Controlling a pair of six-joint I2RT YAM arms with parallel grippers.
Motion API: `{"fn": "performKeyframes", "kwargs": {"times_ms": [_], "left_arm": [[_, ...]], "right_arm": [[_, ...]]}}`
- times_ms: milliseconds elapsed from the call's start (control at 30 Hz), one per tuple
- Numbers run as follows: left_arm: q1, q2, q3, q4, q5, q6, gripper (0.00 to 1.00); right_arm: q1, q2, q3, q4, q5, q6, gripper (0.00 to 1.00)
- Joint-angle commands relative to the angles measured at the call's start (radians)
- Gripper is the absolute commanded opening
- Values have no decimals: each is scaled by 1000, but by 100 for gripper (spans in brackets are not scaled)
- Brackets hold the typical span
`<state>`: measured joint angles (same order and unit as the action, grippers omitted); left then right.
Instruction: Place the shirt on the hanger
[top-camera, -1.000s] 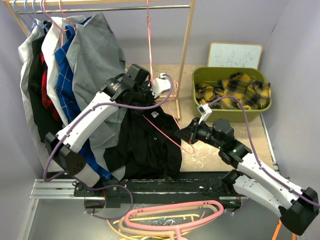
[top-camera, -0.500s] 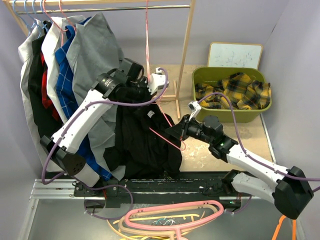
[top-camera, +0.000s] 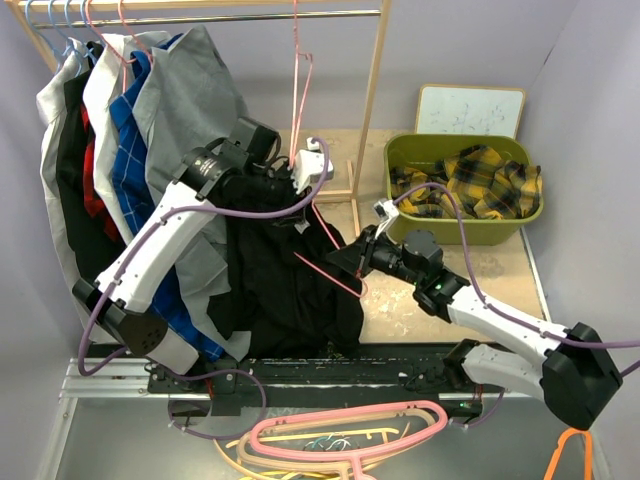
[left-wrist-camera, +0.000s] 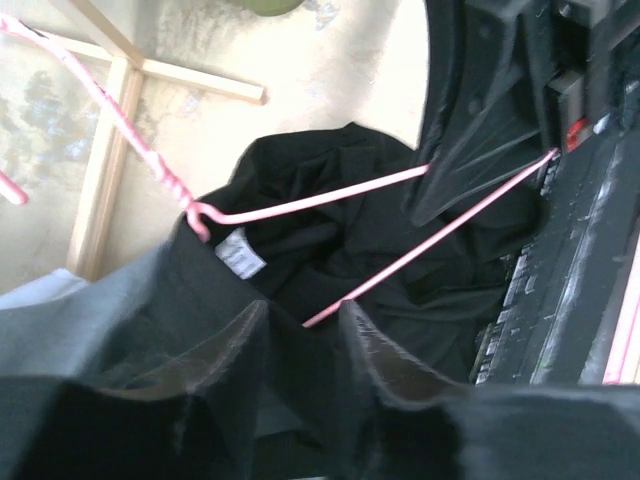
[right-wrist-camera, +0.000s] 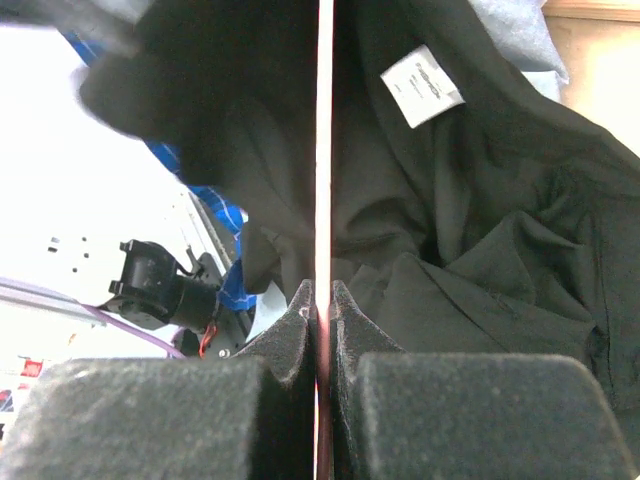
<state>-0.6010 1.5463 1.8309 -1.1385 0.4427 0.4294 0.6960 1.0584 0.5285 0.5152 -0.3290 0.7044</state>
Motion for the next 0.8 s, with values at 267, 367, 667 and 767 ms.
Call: {"fn": "performKeyframes", "kwargs": {"times_ms": [267,367,667,767], "left_arm": [[442,-146,-177,198,443,16,100],[454,-111,-166,166,484,95,100],[407,144,-14,-95,664,447,100],[378,298,134,-267,631,530,100]], "right_arm": [[2,42,-140,309,121,-85,0],[2,107,-164,382,122,-94,0],[4,278,-198,610,74,-122,0],[6,270,-212,627,88,-141,0]]}}
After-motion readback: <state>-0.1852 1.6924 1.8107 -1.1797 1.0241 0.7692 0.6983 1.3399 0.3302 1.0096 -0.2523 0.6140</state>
